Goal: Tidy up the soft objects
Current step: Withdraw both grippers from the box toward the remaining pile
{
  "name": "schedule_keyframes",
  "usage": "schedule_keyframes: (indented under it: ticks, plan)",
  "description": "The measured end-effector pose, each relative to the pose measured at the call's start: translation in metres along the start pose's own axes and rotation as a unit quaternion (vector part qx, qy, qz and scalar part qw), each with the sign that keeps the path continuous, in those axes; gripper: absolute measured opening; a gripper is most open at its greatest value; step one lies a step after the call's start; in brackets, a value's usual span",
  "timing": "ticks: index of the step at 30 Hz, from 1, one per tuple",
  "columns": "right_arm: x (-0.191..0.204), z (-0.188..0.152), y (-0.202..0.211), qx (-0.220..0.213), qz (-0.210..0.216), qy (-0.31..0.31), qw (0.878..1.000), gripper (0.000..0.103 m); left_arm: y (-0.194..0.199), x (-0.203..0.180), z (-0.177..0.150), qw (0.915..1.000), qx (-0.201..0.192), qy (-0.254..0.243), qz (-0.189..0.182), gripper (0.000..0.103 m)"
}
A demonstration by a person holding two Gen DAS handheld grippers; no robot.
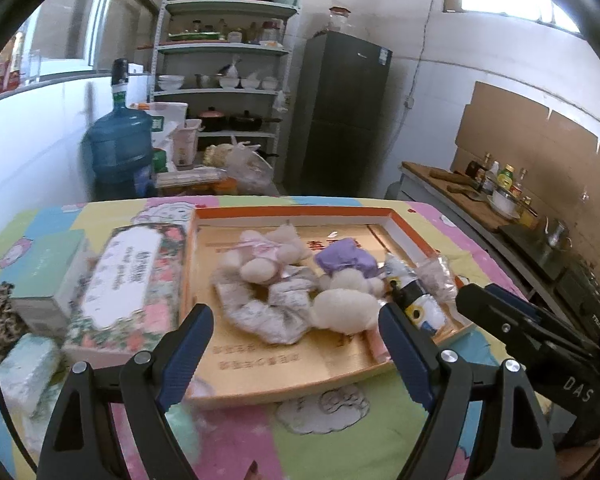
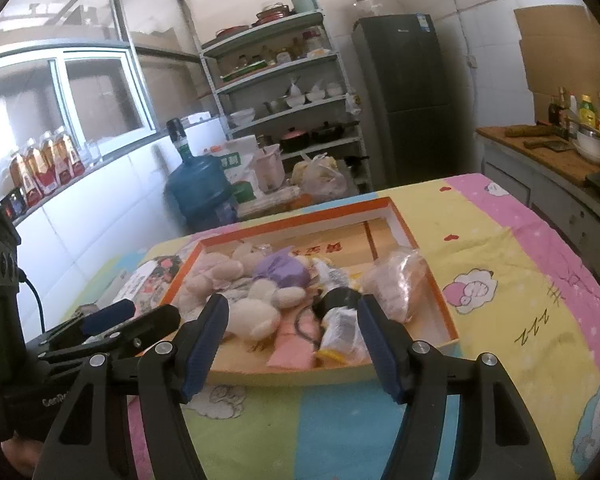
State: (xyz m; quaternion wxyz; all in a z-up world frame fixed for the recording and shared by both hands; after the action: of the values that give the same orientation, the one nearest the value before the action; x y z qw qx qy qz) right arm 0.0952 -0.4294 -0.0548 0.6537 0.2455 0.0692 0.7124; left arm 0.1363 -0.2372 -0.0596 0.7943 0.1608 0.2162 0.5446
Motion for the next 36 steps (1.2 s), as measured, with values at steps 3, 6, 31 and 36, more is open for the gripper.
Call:
schedule_keyframes:
  ticks: [3, 6, 31, 36]
  plan:
    - [0.012, -0.004, 0.003, 0.0, 0.002, 0.004, 1.0, 0.069, 0.01, 0.012, -0.002, 1.0, 0.0, 0.003, 0.005, 0.084]
    - [0.027, -0.01, 0.005, 0.003, 0.008, 0.007, 1.0, 0.069, 0.018, 0.022, -0.005, 1.0, 0.0, 0.005, 0.008, 0.084]
    - [0.146, -0.058, 0.012, 0.019, 0.041, 0.027, 0.999, 0.069, 0.092, 0.125, -0.031, 0.9984, -0.007, 0.023, 0.05, 0.084]
    - [0.165, -0.065, 0.008, 0.026, 0.046, 0.037, 0.998, 0.069, 0.1, 0.145, -0.035, 0.9977, -0.01, 0.031, 0.06, 0.084]
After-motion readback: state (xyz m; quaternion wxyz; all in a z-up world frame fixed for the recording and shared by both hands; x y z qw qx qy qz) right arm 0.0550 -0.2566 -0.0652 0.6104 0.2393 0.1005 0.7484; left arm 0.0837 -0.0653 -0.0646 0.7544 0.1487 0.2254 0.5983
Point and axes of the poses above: each gripper's, at about its wrist camera, not at the fingertips, and y roughly against the way its jaws point, x to its left, z to its top, the point moved 5 cm from there along -y, roughly the way its jaws point, and after that the axes turned 7 degrees about -x, right-handed, at the moved point
